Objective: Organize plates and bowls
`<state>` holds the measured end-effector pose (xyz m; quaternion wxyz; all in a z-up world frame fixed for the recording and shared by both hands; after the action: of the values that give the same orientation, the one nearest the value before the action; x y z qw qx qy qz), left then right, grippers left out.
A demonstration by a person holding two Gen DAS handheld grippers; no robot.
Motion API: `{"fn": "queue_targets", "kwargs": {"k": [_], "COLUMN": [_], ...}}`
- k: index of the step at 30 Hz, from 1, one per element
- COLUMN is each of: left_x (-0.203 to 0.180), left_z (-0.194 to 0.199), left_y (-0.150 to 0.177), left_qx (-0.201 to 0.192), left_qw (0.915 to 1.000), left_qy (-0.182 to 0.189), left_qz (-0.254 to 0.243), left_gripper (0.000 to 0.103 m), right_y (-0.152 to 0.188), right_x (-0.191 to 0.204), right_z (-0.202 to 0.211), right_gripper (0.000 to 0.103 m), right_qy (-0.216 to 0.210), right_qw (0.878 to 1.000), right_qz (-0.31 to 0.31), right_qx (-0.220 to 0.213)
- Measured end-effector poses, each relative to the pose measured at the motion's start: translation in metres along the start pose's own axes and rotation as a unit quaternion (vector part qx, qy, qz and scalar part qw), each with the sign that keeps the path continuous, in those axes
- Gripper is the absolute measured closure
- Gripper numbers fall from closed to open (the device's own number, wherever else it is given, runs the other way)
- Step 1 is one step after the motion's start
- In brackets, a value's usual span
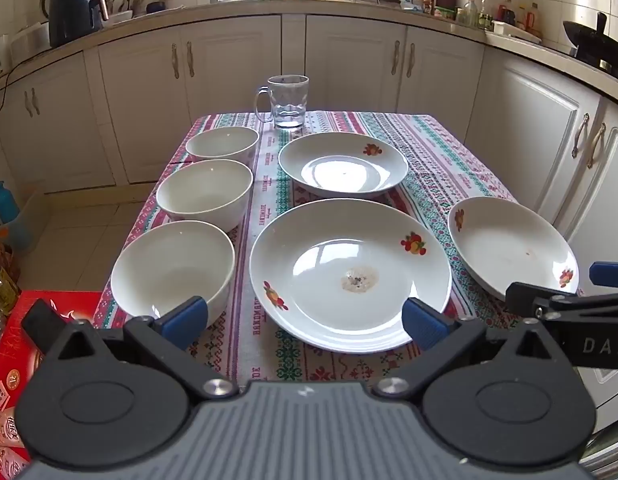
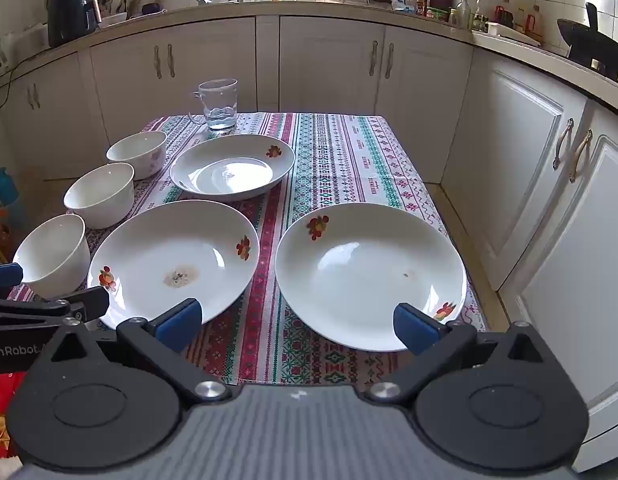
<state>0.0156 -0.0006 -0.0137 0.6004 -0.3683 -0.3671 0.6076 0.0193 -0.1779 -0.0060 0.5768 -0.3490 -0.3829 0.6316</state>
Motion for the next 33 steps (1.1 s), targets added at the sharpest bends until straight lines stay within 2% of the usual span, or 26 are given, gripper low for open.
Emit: {"fn": "queue_targets", "kwargs": {"k": [33], "left_x": [0.0014], "left_z": [0.001], "left_y": [-0.0001], "left_qx": [-0.002], "left_qw": [1.0], "left_qy": [-0.001], "left_qz": [0.004], "left_gripper": [0.001], "right_y": [-0.0007], "right_x": [0.0012], "right_z": [0.0011], "right_gripper": [0.0], "right_qy": [0.001], "right_qw": [1.0], "right_qz": [0.0], "right_qx": [0.001]}}
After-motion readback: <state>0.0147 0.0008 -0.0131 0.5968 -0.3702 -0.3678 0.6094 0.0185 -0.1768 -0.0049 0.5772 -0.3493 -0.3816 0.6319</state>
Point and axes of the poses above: each gripper's, at about its wrist camera, not at the fingertips, and z roughly against the way its jaws point, x to its left, y to its underside, the point moved 2 cm from there along -z, roughly the way its jaws point, and after that the axes turned 15 degrees about -x, right-handed, at the moved point
